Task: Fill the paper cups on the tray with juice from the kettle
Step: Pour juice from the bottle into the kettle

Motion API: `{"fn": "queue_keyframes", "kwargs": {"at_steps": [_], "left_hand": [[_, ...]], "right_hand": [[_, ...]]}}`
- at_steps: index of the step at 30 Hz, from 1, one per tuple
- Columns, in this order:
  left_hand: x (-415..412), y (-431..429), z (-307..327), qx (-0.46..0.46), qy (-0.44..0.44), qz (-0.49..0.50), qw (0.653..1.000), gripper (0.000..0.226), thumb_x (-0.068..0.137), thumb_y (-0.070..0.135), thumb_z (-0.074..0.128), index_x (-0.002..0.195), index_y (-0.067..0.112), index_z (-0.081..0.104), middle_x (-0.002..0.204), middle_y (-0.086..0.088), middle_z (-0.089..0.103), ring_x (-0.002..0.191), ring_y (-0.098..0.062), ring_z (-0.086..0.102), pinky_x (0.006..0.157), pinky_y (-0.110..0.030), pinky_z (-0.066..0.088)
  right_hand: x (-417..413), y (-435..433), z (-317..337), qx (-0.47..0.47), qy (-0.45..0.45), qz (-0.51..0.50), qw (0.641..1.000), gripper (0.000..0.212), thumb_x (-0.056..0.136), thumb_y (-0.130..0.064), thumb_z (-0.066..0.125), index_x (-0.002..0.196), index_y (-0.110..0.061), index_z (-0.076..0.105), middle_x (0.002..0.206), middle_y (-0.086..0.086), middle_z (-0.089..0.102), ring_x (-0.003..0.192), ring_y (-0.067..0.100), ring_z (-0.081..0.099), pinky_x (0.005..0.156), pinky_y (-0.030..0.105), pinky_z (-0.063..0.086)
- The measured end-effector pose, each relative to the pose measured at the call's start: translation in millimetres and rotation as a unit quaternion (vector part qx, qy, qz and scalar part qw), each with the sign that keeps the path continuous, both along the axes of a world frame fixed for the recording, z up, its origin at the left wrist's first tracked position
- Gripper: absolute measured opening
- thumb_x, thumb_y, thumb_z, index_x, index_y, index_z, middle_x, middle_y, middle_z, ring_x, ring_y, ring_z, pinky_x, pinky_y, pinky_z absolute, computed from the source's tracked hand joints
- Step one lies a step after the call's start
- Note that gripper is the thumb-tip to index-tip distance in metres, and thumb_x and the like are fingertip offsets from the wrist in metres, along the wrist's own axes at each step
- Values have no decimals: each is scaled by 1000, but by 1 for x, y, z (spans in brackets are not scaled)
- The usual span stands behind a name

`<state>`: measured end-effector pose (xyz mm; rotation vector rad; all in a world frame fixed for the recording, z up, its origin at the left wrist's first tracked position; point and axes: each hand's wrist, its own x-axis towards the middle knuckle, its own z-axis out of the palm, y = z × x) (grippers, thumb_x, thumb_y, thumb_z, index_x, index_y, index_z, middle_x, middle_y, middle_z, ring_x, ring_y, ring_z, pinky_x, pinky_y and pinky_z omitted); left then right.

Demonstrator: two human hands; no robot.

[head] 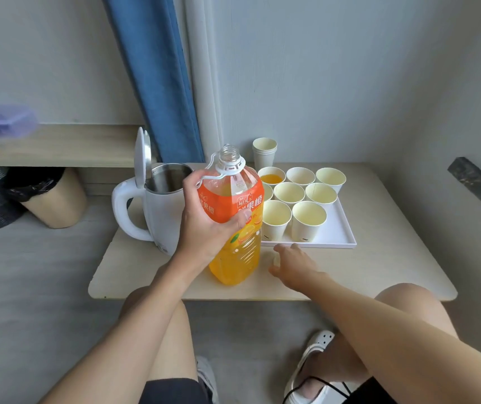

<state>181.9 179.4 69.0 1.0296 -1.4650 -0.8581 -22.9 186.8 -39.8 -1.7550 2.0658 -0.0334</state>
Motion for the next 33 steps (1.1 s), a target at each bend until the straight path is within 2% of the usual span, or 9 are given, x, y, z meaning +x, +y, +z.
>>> {"fn": "queue_keyframes", "kwargs": {"at_steps": [5, 8, 11, 14, 17, 20, 24, 29, 33], "left_hand": [[3, -2, -2, 1, -12, 4, 1000, 93, 62, 44, 89, 138, 41, 34, 137, 10, 56, 128, -18, 58, 99, -55, 56], [4, -1, -1, 6, -21, -1, 1000, 93, 61, 45, 89, 136, 44, 33, 135, 14, 55, 127, -15, 58, 99, -52, 58], [5, -1, 1, 12, -26, -13, 999, 94, 61, 43, 89, 136, 44, 33, 133, 18, 54, 127, -13, 57, 98, -49, 59], [7, -2, 6, 27, -37, -27, 999, 95, 59, 44, 90, 135, 45, 32, 133, 18, 54, 126, -13, 57, 98, -46, 59], [10, -5, 11, 33, -48, -33, 998, 98, 62, 32, 97, 134, 44, 32, 129, 20, 54, 123, -9, 58, 98, -43, 59], [13, -7, 15, 46, -51, -46, 997, 96, 63, 26, 98, 126, 53, 32, 128, 18, 55, 122, -8, 58, 100, -45, 58], [18, -8, 17, 65, -50, -56, 995, 87, 52, 47, 92, 113, 68, 33, 128, 14, 58, 122, -12, 61, 99, -46, 58], [19, -8, 16, 70, -52, -67, 994, 87, 54, 39, 94, 115, 62, 35, 127, 12, 59, 119, -12, 63, 98, -47, 59], [21, -9, 16, 81, -55, -83, 992, 91, 63, 29, 96, 124, 53, 34, 129, 12, 57, 121, -13, 62, 99, -49, 59]], "right_hand": [[6, -5, -1, -43, 12, 10, 999, 24, 94, -21, 48, 114, -12, 57, 119, 12, 49, 102, 34, 58, 85, 39, 49], [11, -4, 21, -141, -53, -17, 989, 27, 93, -28, 53, 113, -10, 57, 116, 11, 54, 97, 34, 59, 75, 36, 48], [20, -5, 63, -286, -148, -55, 945, 29, 97, -31, 49, 118, -15, 61, 111, 10, 58, 93, 32, 60, 76, 37, 48], [25, -9, 114, -379, -249, -74, 888, 20, 98, -28, 49, 98, -22, 68, 86, 7, 58, 75, 24, 55, 68, 33, 42], [34, -9, 167, -427, -352, -90, 828, 10, 93, -30, 61, 95, -21, 65, 79, -1, 64, 74, 14, 61, 67, 30, 47], [51, -3, 209, -426, -427, -63, 795, 15, 89, -29, 70, 96, -17, 63, 85, -9, 66, 78, 5, 63, 67, 18, 50], [70, -2, 227, -410, -402, 2, 819, 19, 84, -32, 75, 93, -19, 63, 88, -10, 67, 87, 6, 64, 71, 18, 49], [69, -10, 221, -373, -319, 51, 870, 16, 85, -33, 74, 90, -20, 65, 88, -8, 69, 87, 1, 63, 67, 11, 44], [63, -13, 232, -354, -253, 133, 891, 13, 91, -26, 68, 98, -16, 68, 92, -2, 70, 88, 9, 63, 72, 21, 49]]}}
